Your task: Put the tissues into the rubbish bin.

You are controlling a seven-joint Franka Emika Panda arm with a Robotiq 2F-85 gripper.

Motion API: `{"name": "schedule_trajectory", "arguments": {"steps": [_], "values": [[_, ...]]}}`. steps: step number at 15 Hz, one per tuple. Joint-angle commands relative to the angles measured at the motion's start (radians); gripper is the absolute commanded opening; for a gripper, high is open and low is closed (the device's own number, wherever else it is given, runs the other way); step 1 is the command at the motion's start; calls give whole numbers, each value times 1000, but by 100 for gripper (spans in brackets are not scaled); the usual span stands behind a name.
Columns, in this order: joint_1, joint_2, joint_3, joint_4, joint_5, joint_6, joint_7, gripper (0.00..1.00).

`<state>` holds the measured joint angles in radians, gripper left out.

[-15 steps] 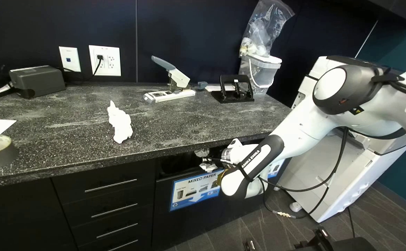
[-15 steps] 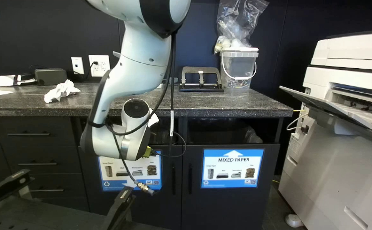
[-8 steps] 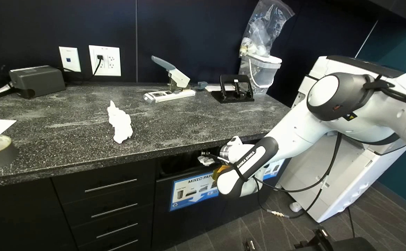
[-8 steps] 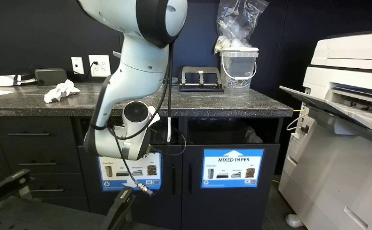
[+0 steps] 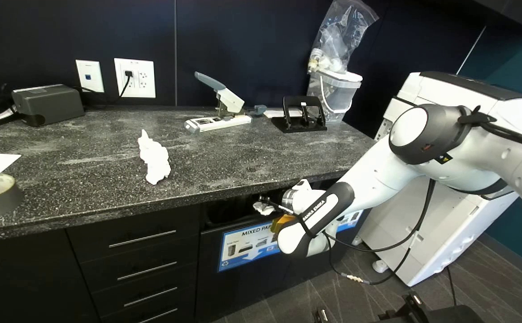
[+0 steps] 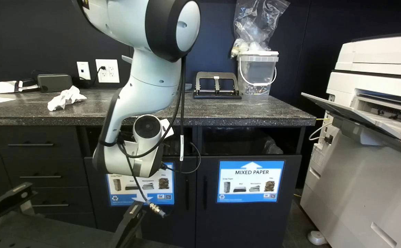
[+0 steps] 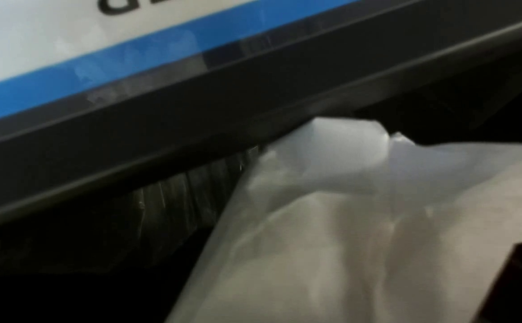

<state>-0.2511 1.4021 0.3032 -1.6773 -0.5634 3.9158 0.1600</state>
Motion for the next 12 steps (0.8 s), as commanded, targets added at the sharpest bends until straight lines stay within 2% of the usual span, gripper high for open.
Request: {"name": "schedule_trajectory", "arguments": {"steps": [1,3,4,7,12], "values": [[34,21,-7,74,10,15,48,81],[40,21,-8,79,12,23,54,96],[44,15,-9,77,14,23,58,100],[67,-18,-37,54,18,-18,45,100],[156,-97,-125,1,71,-110,-27,100]]}}
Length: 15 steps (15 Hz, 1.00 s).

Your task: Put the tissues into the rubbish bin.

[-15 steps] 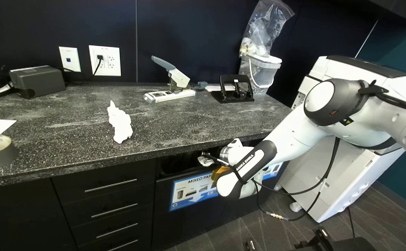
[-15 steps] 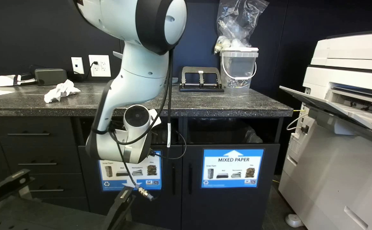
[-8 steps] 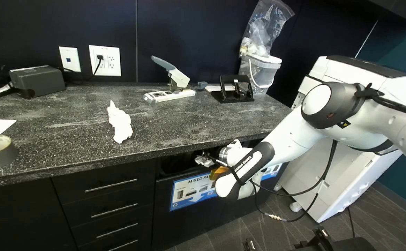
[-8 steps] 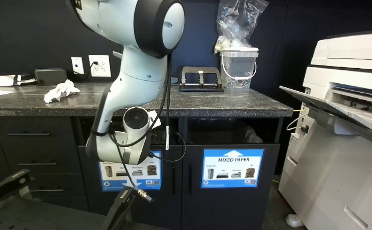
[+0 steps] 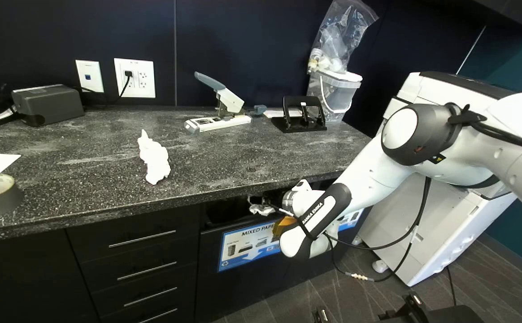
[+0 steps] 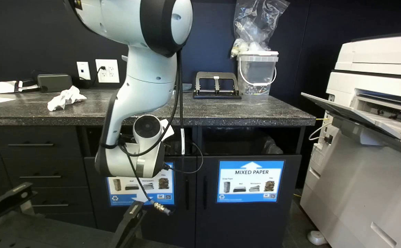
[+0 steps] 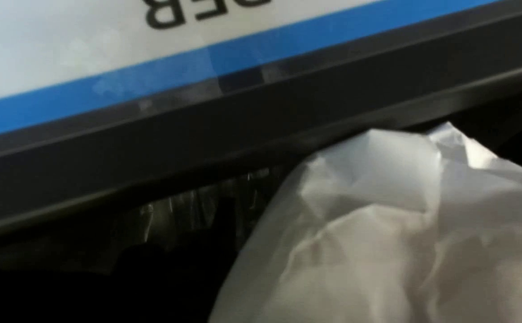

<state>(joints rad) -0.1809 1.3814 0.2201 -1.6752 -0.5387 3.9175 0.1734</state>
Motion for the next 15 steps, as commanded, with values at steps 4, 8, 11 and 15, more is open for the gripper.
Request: {"name": "schedule_trajectory", "arguments": {"steps": [4,8,11,15], "values": [[126,-107,-69,-35,69,-123,-89,100],[133,-113,-52,-40,48,-86,-108,100],[139,-99,-33,-22,46,-29,-102,100],[173,-102,-32,-4,78,23,-116,100]]}}
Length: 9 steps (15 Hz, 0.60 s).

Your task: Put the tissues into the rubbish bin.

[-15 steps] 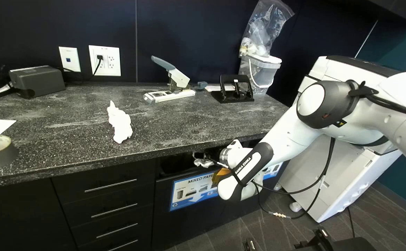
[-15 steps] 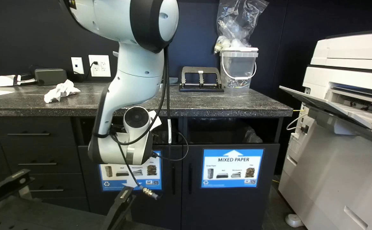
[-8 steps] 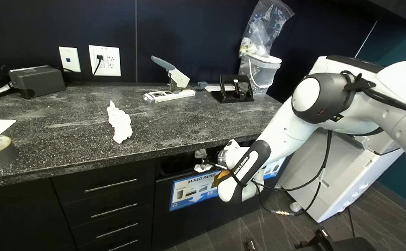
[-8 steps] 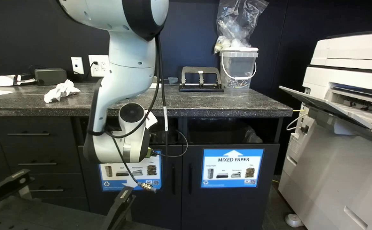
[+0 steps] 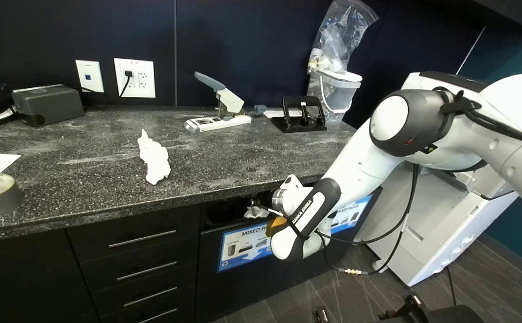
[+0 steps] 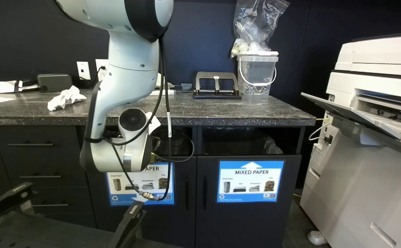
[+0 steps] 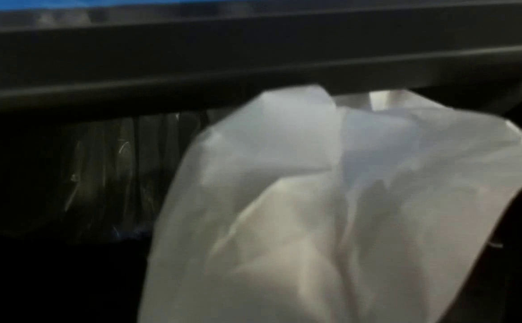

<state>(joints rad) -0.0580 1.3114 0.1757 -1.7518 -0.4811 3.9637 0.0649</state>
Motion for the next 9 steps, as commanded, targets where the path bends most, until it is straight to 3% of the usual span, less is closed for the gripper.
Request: {"name": "schedule_trajectory", "arguments": {"steps": [1,4,9], "values": [[57,-34,7,68,24,-27,-17,100],[90,-61,-18,49,61,-66,-54,100],[198,-152,-101,-26,270,-207,-159,100]]}}
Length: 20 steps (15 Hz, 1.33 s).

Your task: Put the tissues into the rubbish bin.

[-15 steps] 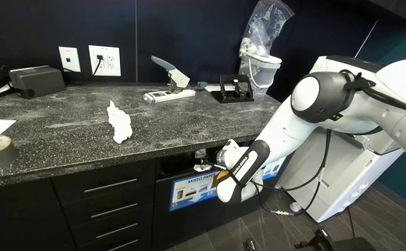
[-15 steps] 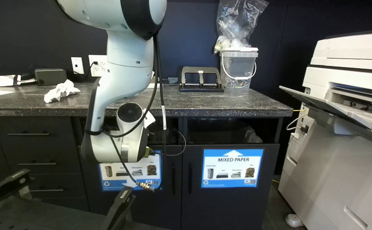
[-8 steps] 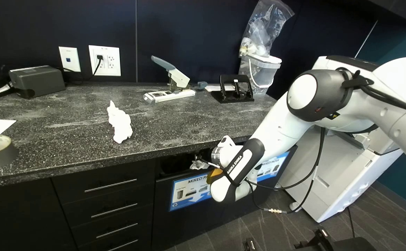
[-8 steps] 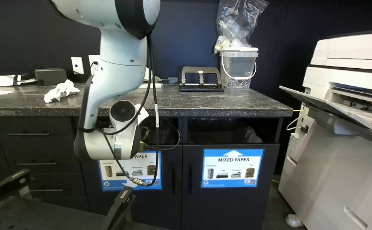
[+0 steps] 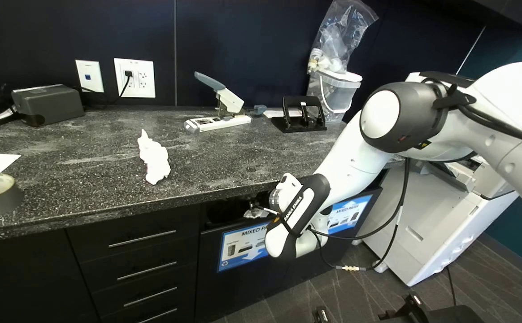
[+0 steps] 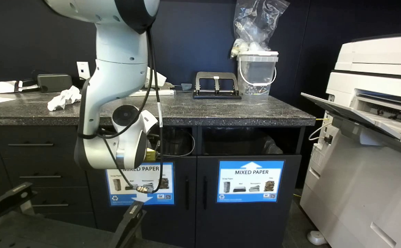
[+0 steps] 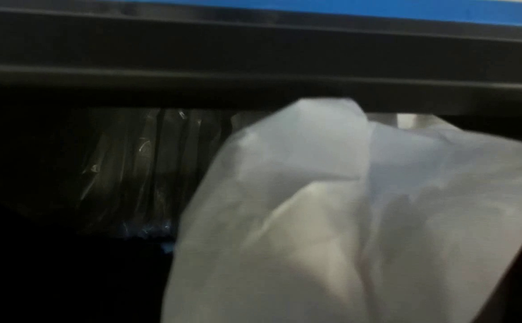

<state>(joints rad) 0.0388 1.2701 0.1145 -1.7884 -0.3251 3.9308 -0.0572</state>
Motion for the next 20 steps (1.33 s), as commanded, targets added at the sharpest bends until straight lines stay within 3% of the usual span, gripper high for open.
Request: {"name": "schedule_trajectory", "arguments": {"steps": [1,5,13,14,20], "values": [[120,-123,-53,0,148,-205,-52,100],[185,-181,-101,-56,236,-281,-94,100],[138,-196,-50,-78,152,-240,-80,100],[134,-196,-43,-81,145,-236,-78,78],[81,-188,21,-91,92,-173,-49,35]]}}
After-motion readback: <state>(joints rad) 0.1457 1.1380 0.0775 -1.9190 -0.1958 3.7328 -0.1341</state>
